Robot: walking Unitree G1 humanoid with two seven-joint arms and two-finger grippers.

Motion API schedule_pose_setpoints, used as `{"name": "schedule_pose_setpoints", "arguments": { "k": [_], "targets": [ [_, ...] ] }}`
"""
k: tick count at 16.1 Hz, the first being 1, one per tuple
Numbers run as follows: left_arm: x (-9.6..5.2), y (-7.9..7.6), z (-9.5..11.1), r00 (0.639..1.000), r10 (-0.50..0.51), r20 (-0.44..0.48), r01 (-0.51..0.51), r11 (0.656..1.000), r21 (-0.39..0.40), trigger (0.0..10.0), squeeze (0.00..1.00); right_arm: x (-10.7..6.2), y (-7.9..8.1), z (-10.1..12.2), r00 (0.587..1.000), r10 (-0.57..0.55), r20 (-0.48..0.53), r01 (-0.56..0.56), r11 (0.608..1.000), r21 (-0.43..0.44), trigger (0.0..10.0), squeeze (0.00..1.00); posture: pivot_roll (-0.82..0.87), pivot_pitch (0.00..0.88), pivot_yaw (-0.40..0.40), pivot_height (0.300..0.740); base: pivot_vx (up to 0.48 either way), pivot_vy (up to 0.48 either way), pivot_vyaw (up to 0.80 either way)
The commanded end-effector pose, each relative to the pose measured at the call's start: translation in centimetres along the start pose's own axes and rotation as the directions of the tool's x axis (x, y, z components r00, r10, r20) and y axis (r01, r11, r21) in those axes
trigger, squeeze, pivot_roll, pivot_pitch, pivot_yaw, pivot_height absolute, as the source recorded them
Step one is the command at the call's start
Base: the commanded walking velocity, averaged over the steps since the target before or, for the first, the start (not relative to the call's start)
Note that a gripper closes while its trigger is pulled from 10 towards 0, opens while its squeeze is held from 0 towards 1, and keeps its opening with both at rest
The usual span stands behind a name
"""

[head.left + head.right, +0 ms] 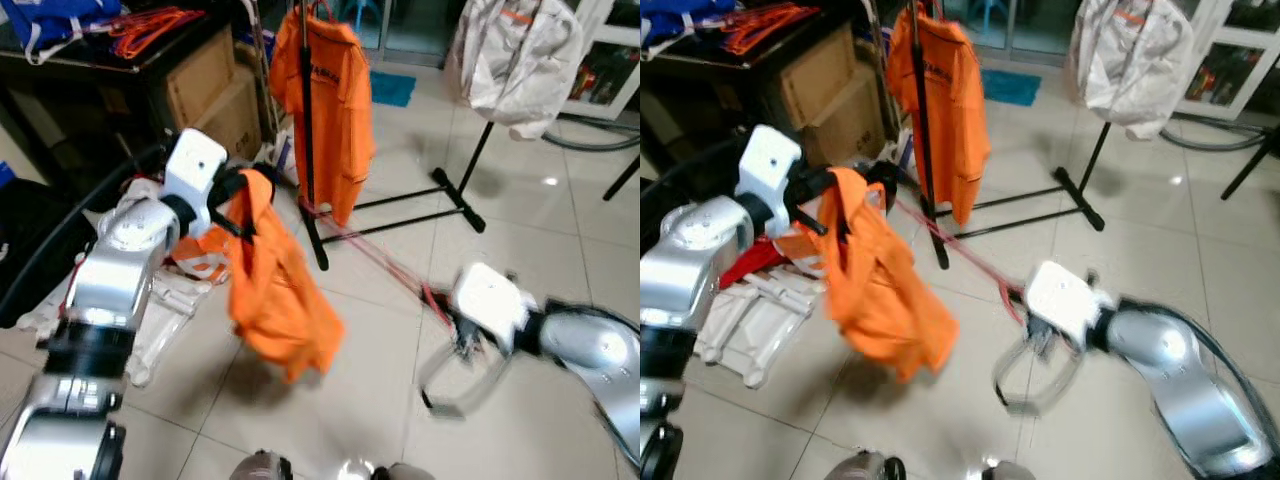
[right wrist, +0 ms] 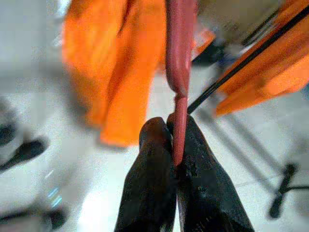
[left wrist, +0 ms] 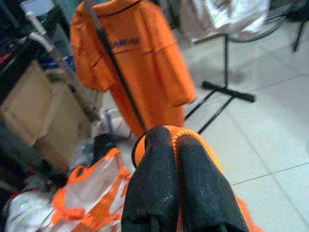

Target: Hang hanger

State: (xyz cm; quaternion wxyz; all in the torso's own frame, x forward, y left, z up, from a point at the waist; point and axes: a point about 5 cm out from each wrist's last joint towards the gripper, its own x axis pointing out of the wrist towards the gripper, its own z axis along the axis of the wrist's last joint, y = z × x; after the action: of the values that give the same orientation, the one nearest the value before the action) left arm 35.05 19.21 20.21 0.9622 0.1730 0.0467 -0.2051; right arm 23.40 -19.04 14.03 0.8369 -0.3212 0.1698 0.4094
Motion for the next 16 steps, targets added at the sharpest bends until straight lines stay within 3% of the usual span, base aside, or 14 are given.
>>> {"name": "schedule_pose_setpoints", "arguments": {
  "k": [1, 2, 7, 10, 13, 16],
  "targets": [
    [0.0, 0.9, 0.7, 0.999, 0.046, 0.011, -0.046, 0.999, 0.003, 10.0, 0.00, -0.2, 1.3, 0.8, 0.996, 0.087, 0.011, -0.087, 0.996, 0.006, 10.0, 0.00, -0.01, 0.101, 0.063, 0.740, 0.000, 0.000, 0.00],
    [0.2, 1.0, 0.5, 0.998, 0.059, -0.005, -0.059, 0.998, -0.021, 10.0, 0.00, -0.3, 2.1, 1.3, 0.992, 0.124, 0.024, -0.125, 0.992, 0.032, 10.0, 0.00, -0.01, 0.104, 0.070, 0.740, 0.000, 0.000, 0.00],
    [0.8, 0.8, 0.2, 0.998, 0.056, -0.026, -0.058, 0.997, -0.058, 10.0, 0.00, 0.3, 3.2, 4.0, 0.980, 0.126, 0.154, -0.148, 0.979, 0.143, 10.0, 0.00, -0.01, 0.108, 0.086, 0.740, 0.000, 0.000, 0.00],
    [1.4, 0.1, -0.7, 0.992, 0.089, -0.087, -0.092, 0.995, -0.028, 10.0, 0.00, 2.1, 5.3, 3.2, 0.987, 0.143, 0.076, -0.156, 0.964, 0.215, 10.0, 0.00, 0.00, 0.104, 0.087, 0.740, 0.000, 0.000, 0.00],
    [1.4, 0.4, -1.4, 0.974, 0.178, -0.139, -0.188, 0.980, -0.069, 10.0, 0.00, 2.9, 4.8, 2.6, 0.999, 0.031, 0.027, -0.038, 0.959, 0.281, 10.0, 0.00, 0.00, 0.103, 0.090, 0.740, 0.000, 0.000, 0.00],
    [1.5, 0.1, -1.2, 0.976, 0.168, -0.136, -0.181, 0.980, -0.084, 10.0, 0.00, 3.1, 5.6, 3.4, 0.998, 0.047, 0.052, -0.060, 0.957, 0.285, 10.0, 0.00, 0.01, 0.108, 0.092, 0.740, 0.000, 0.000, 0.00]
  ]
}}
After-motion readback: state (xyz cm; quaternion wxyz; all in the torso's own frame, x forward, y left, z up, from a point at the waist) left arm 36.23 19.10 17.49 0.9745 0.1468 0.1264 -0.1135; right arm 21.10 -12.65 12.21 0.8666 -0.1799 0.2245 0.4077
